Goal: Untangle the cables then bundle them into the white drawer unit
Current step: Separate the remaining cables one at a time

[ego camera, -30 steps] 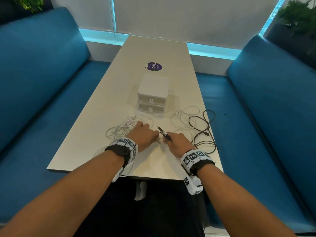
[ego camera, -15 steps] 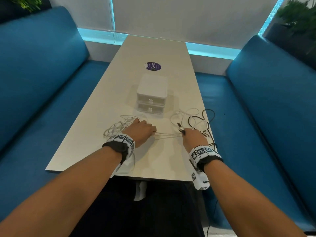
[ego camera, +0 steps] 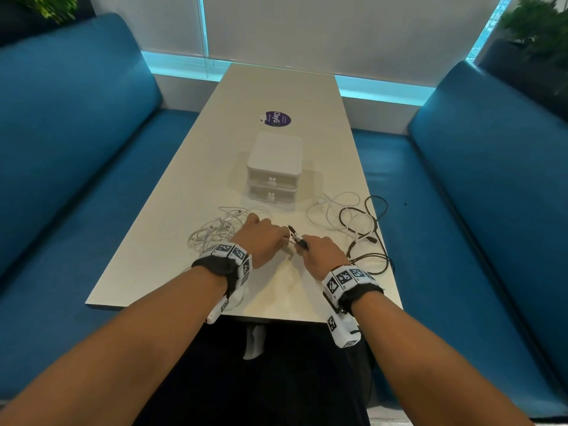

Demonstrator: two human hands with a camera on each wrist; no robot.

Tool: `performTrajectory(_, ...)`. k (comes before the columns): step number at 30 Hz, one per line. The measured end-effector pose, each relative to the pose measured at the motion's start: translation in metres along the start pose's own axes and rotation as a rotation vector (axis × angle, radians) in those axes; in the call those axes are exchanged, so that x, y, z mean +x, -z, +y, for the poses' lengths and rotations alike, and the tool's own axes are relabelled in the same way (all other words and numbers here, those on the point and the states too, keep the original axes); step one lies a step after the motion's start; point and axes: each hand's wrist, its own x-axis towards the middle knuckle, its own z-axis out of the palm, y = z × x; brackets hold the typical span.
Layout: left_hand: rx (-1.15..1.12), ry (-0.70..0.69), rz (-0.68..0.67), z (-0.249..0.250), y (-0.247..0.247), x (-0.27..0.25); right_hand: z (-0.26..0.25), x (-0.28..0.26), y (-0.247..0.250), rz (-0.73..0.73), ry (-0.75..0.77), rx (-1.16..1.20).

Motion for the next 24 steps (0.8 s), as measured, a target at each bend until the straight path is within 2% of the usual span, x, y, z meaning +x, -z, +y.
performTrajectory(5,0.02,0.085,0.114,-0.021,0.001,-0.007,0.025,-0.001,0.014,0.044,-0.124,-0.136)
performTrajectory(9,0.032,0.141,0.163,-0.031,0.001,-0.013,0.055,-0.01,0.034,0.098,-0.303,-0.218)
performTrajectory(13,-0.046,0.216,0.22,-0.035,0.002,-0.016,0.063,-0.017,0.04,0.155,-0.412,-0.194)
performTrajectory(17,-0.085,0.237,0.227,-0.036,0.006,-0.015,0.044,-0.015,0.033,0.242,-0.328,-0.058)
performTrajectory(20,-0.029,0.273,0.254,-0.035,0.009,-0.015,0.026,-0.011,0.027,0.206,-0.197,0.061)
performTrajectory(24,0.085,0.512,0.226,-0.038,0.014,-0.02,0.002,-0.008,0.023,0.098,-0.057,0.075)
